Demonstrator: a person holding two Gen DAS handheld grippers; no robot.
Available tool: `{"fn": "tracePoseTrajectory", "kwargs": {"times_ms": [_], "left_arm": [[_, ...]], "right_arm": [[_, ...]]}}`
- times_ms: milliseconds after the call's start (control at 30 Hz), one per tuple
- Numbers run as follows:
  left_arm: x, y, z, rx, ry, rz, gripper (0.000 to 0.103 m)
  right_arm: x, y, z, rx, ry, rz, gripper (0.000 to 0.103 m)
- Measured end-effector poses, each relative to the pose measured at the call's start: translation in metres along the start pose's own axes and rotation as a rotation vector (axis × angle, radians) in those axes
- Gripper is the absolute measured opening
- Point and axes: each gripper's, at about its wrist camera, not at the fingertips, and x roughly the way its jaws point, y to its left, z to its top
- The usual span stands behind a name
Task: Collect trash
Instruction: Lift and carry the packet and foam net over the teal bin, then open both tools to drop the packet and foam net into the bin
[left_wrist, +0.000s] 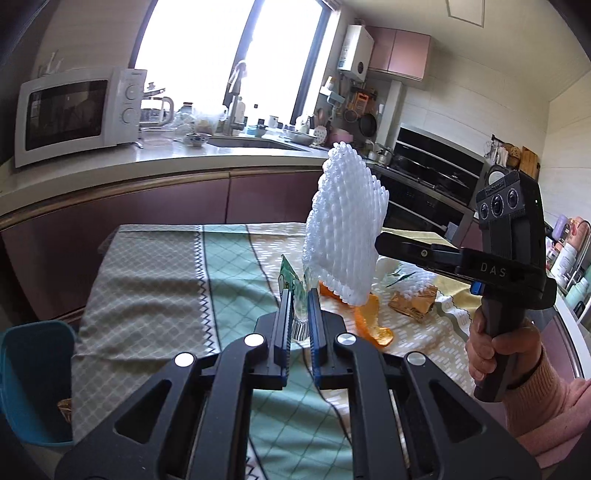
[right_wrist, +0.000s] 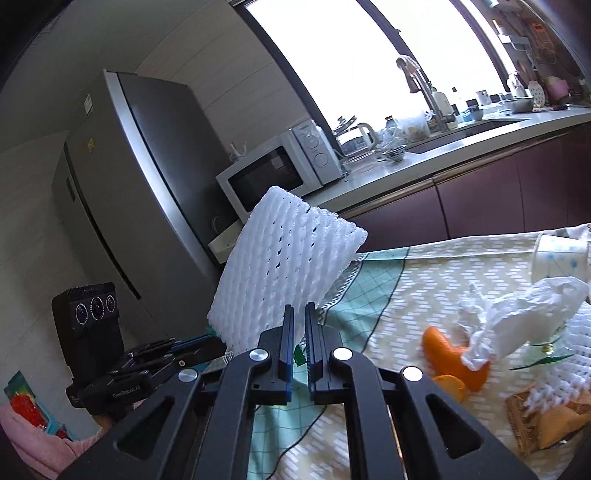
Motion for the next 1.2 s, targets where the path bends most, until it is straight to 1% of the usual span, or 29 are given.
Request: {"fn": "tracePoseTrajectory", "kwargs": {"times_ms": [167,333,433,533,733,867,1000,1100,1200], "left_arm": [[-0.043,0.043,-0.007,-0.05,-0.032,0.111,0.009],[-0.085,0.095,-0.02,-0.126,-0.054,0.235,0.009],[-0.104,0.127,-0.028,-0.172,-0.057,0.301,0.009],[-0.119,0.157,-0.037,-0.209,-0.053,0.364,0.009],[-0.126,0.219,-0.058,-0.302,-0.006,0.46,0.009],[-0.116,0.251,-0.072,-0.342,0.044,0.512,0.009],[-0.103,0.275,-0.083,-0.378,0.102,0.56,0.009],[-0.092,0.288,-0.092,-0.403,0.143,0.586,0.01],[-0.077,0.299,-0.102,-0.427,0.2,0.607,0.015]], "right_arm": [[0.055,0.042,0.002,-0.057,0.076,0.103,0.005],[0.113,0.087,-0.001,-0.116,0.159,0.192,0.005],[0.15,0.109,-0.005,-0.136,0.217,0.229,0.005],[0.187,0.124,-0.012,-0.133,0.288,0.251,0.005],[0.25,0.141,-0.033,-0.125,0.428,0.237,0.004],[0.281,0.148,-0.044,-0.128,0.509,0.207,0.004],[0.305,0.15,-0.058,-0.113,0.579,0.169,0.004],[0.32,0.151,-0.066,-0.11,0.635,0.145,0.008],[0.326,0.152,-0.07,-0.118,0.646,0.125,0.009]]}}
